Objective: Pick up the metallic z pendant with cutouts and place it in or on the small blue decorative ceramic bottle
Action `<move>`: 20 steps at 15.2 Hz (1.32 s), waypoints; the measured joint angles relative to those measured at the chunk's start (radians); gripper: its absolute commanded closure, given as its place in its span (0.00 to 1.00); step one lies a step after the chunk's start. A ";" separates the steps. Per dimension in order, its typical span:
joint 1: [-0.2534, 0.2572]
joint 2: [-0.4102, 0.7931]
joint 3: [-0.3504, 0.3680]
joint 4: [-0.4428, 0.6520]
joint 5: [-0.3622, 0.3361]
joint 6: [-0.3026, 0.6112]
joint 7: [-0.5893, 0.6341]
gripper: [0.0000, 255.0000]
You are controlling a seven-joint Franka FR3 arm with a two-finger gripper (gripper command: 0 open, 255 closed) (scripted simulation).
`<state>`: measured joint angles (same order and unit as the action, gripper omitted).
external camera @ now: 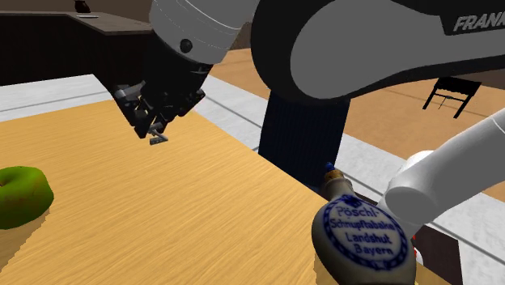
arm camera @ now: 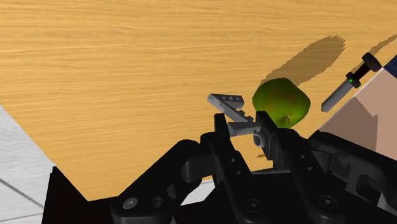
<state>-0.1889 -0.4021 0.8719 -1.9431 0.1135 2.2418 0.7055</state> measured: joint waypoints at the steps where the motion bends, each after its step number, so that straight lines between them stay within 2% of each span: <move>1: 0.025 -0.035 -0.027 -0.024 0.025 -0.007 -0.014 1.00; 5: 0.138 -0.196 -0.145 -0.150 0.116 -0.044 -0.069 1.00; 9: 0.237 -0.353 -0.237 -0.266 0.169 -0.097 -0.101 1.00; 13: 0.322 -0.507 -0.310 -0.363 0.196 -0.169 -0.118 1.00; 20: 0.442 -0.761 -0.394 -0.481 0.202 -0.326 -0.108 1.00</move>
<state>0.2533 -1.1627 0.4784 -2.4240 0.3151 1.9155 0.5972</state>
